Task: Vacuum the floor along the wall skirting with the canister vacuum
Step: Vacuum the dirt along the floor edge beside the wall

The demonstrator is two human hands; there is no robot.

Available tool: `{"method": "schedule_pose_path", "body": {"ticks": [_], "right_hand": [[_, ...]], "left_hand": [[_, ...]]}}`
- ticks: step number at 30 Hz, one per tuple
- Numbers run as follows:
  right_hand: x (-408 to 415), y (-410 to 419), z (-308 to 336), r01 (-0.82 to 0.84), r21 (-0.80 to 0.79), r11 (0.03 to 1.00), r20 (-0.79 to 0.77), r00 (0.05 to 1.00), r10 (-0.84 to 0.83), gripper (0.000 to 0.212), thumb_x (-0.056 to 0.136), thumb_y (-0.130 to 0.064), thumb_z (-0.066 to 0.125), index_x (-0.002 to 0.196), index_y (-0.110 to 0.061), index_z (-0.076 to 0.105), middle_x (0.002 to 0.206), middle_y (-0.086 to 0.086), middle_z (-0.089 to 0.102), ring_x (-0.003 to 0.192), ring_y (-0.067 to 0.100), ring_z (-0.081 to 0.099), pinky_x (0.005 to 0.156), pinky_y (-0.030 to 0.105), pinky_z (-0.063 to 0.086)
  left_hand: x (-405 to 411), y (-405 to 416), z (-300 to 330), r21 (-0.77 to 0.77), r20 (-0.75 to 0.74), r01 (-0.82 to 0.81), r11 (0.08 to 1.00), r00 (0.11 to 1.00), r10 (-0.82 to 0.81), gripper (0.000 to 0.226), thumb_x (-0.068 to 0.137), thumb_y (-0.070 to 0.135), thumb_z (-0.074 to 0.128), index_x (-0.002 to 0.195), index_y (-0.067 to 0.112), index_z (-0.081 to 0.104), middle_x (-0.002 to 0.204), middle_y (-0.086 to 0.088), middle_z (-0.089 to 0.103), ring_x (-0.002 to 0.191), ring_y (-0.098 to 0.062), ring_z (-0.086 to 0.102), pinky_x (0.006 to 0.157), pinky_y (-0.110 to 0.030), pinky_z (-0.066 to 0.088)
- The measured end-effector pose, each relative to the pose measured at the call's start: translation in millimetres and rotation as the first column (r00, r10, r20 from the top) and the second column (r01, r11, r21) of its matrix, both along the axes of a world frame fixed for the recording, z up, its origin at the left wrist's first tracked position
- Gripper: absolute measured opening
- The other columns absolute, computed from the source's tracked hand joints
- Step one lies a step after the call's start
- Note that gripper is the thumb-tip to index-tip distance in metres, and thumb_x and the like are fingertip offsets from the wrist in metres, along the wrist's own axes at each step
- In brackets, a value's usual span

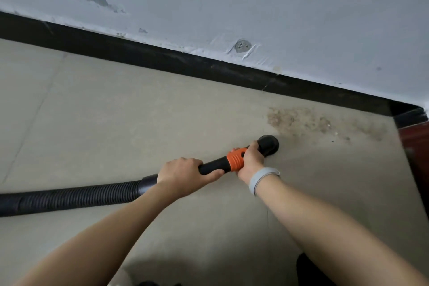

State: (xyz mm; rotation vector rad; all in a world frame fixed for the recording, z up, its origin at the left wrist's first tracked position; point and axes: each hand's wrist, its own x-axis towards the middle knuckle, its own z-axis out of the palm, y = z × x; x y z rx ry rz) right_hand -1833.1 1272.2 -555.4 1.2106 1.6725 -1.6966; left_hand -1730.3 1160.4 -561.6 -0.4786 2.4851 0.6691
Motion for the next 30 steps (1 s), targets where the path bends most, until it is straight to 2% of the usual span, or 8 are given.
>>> {"method": "schedule_pose_path", "body": {"ticks": [2, 6, 9, 12, 14, 19, 24, 30], "right_hand": [[-23.7, 11.6, 1.9, -0.020, -0.045, 0.999, 0.005, 1.000, 0.021, 0.044, 0.101, -0.039, 0.040, 0.078, -0.002, 0.047, 0.069, 0.010, 0.055, 0.058, 0.021, 0.056, 0.067, 0.037, 0.053], [-56.6, 18.8, -0.8, -0.198, -0.088, 0.976, 0.033, 0.979, 0.202, 0.046, 0.101, -0.041, 0.038, 0.081, 0.000, 0.049, 0.069, 0.010, 0.057, 0.060, 0.019, 0.057, 0.088, 0.038, 0.053], [-72.8, 10.5, -4.8, -0.281, -0.120, 0.952, 0.039, 0.957, 0.287, 0.049, 0.100, -0.044, 0.038, 0.096, 0.001, 0.055, 0.068, 0.009, 0.059, 0.059, 0.019, 0.059, 0.089, 0.040, 0.054], [-98.9, 7.5, -9.2, -0.343, -0.168, 0.924, 0.024, 0.936, 0.352, 0.049, 0.100, -0.046, 0.035, 0.081, -0.004, 0.051, 0.065, 0.006, 0.059, 0.059, 0.017, 0.059, 0.089, 0.037, 0.053], [-118.5, 9.4, -12.1, -0.344, -0.203, 0.917, 0.012, 0.935, 0.353, 0.047, 0.100, -0.046, 0.036, 0.076, -0.007, 0.048, 0.066, 0.006, 0.059, 0.060, 0.016, 0.058, 0.085, 0.035, 0.053], [-139.7, 14.5, -14.6, -0.299, -0.332, 0.895, -0.010, 0.950, 0.313, 0.050, 0.098, -0.044, 0.041, 0.116, 0.001, 0.052, 0.079, 0.012, 0.063, 0.056, 0.017, 0.058, 0.057, 0.028, 0.052], [-157.1, 28.8, -16.0, -0.265, -0.419, 0.868, 0.008, 0.955, 0.295, 0.043, 0.098, -0.040, 0.045, 0.112, -0.001, 0.052, 0.064, 0.008, 0.054, 0.053, 0.019, 0.054, 0.056, 0.030, 0.050], [-169.7, 48.8, -26.5, -0.238, -0.384, 0.892, -0.002, 0.966, 0.257, 0.041, 0.097, -0.043, 0.044, 0.104, -0.002, 0.049, 0.063, 0.008, 0.052, 0.051, 0.018, 0.052, 0.053, 0.029, 0.049]], "left_hand": [[-18.1, 15.2, 2.8, -0.011, 0.001, -0.046, 0.999, 0.999, 0.046, 0.058, 0.080, 0.079, 0.032, 0.079, 0.025, 0.055, 0.070, 0.009, 0.053, 0.076, -0.017, 0.056, 0.068, -0.028, 0.041], [-33.1, 40.7, 4.9, -0.045, 0.007, -0.200, 0.979, 0.980, 0.200, 0.054, 0.081, 0.076, 0.035, 0.069, 0.025, 0.048, 0.066, 0.009, 0.053, 0.070, -0.017, 0.055, 0.062, -0.028, 0.038], [-39.5, 48.0, 7.7, -0.039, 0.017, -0.349, 0.936, 0.937, 0.350, 0.054, 0.083, 0.072, 0.039, 0.071, 0.021, 0.051, 0.065, 0.005, 0.058, 0.066, -0.018, 0.057, 0.057, -0.027, 0.038], [-59.8, 44.4, 9.2, -0.034, 0.019, -0.419, 0.907, 0.907, 0.420, 0.056, 0.081, 0.072, 0.040, 0.077, 0.019, 0.056, 0.070, 0.000, 0.064, 0.070, -0.020, 0.063, 0.062, -0.029, 0.044], [-78.2, 45.8, 11.6, -0.069, 0.030, -0.415, 0.907, 0.908, 0.418, 0.053, 0.082, 0.071, 0.039, 0.080, 0.021, 0.054, 0.072, -0.002, 0.062, 0.069, -0.020, 0.060, 0.061, -0.029, 0.042], [-113.9, 65.6, 26.8, -0.200, 0.120, -0.357, 0.912, 0.915, 0.384, 0.042, 0.094, 0.057, 0.036, 0.101, 0.016, 0.044, 0.077, -0.001, 0.052, 0.070, -0.020, 0.051, 0.058, -0.031, 0.034], [-127.4, 83.5, 29.5, -0.319, 0.120, -0.305, 0.898, 0.926, 0.357, 0.045, 0.093, 0.059, 0.033, 0.103, 0.016, 0.041, 0.092, -0.003, 0.052, 0.081, -0.024, 0.051, 0.068, -0.033, 0.037], [-131.5, 94.7, 9.7, -0.309, -0.047, -0.285, 0.907, 0.958, 0.285, 0.045, 0.089, 0.062, 0.041, 0.090, 0.017, 0.043, 0.073, 0.003, 0.053, 0.072, -0.024, 0.053, 0.058, -0.032, 0.034]]}}
